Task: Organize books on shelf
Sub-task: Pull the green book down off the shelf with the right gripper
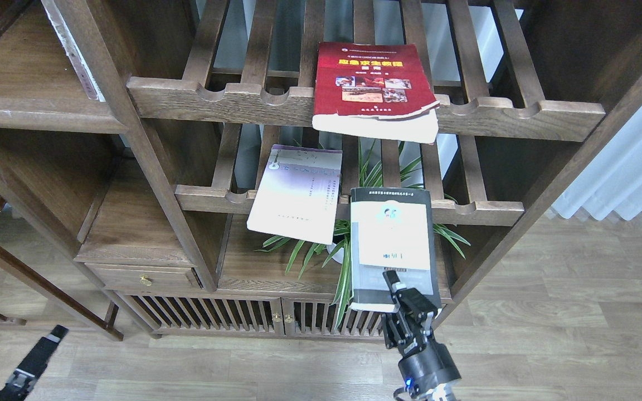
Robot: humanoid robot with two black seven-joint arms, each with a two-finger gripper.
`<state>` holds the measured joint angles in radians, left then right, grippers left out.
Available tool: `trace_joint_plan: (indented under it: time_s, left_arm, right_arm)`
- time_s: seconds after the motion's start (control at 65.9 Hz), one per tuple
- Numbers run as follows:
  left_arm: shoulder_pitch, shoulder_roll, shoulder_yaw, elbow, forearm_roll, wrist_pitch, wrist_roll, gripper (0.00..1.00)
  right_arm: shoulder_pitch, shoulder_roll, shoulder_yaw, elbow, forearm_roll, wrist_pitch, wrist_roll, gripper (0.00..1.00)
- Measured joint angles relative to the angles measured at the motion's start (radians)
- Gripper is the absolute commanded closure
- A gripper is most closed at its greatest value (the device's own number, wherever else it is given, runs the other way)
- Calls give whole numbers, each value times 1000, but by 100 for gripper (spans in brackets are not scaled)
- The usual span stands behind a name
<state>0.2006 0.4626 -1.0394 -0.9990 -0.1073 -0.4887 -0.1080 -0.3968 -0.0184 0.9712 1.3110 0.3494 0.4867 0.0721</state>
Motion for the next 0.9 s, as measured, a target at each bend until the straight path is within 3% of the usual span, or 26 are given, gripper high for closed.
trace_joint_plan:
  time_s: [0.258, 0.774, 0.895]
  left_arm:
    - [-5, -19, 67, 1, -2, 0, -12, 0]
    - [-36, -90, 111, -52, -41, 0, -12, 0]
    - [-40, -91, 120, -86, -52, 0, -13, 0]
  right_arm:
    - [-33, -18, -80, -2, -25, 1, -6, 94]
    - [133, 18, -207, -208, -41, 2, -101, 94]
    - [158, 18, -246, -249, -40, 2, -142, 94]
